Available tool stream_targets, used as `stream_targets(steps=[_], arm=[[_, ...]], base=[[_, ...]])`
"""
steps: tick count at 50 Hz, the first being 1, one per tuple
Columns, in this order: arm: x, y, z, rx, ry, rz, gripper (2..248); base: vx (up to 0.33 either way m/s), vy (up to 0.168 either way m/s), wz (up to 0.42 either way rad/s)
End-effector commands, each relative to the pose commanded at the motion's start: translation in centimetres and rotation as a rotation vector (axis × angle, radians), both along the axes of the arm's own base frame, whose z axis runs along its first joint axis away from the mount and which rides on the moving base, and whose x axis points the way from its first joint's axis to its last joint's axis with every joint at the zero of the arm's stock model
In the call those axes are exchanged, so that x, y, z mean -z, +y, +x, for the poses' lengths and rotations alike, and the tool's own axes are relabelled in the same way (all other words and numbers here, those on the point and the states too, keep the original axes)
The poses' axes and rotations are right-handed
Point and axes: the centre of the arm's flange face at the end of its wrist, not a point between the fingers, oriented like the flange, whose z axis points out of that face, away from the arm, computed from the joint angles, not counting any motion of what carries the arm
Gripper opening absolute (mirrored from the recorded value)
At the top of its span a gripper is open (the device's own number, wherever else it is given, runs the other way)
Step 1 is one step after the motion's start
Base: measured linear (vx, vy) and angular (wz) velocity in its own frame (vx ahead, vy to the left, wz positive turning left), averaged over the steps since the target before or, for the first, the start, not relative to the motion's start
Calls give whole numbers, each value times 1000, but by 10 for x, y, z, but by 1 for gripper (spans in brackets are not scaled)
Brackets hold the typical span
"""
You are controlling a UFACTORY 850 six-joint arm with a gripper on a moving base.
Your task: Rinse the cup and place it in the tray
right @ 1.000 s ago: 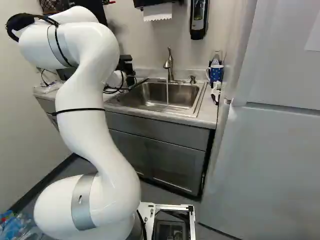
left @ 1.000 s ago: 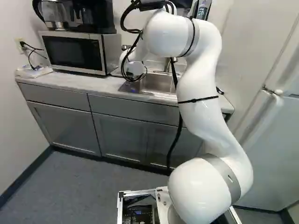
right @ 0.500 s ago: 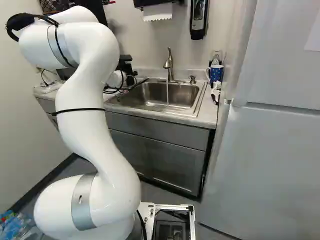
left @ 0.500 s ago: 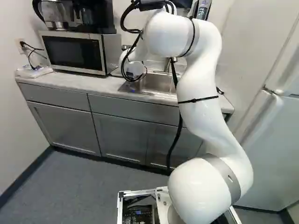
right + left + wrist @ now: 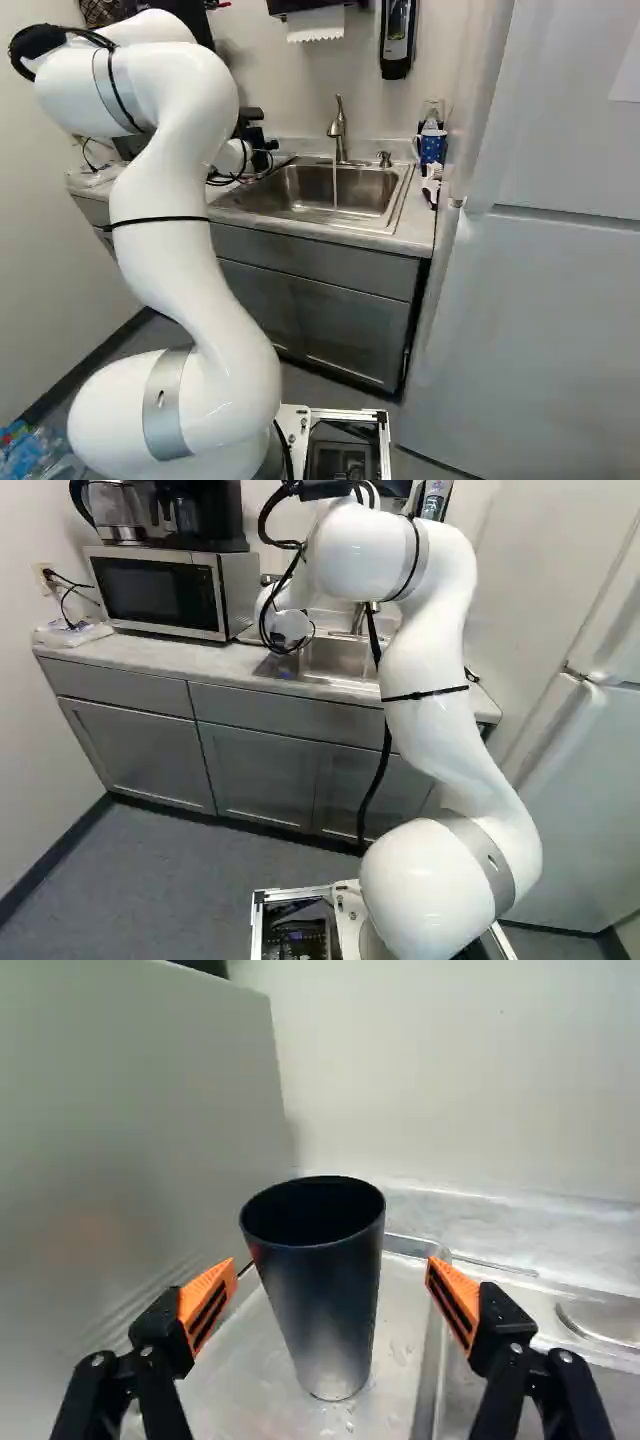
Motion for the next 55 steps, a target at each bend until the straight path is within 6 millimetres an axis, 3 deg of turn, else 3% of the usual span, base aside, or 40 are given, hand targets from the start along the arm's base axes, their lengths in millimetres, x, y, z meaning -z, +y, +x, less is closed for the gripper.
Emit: stream_targets(steps=[55], arm=[[-64,1,-2,-14,-101,13,247]], base=[[0,0,0]])
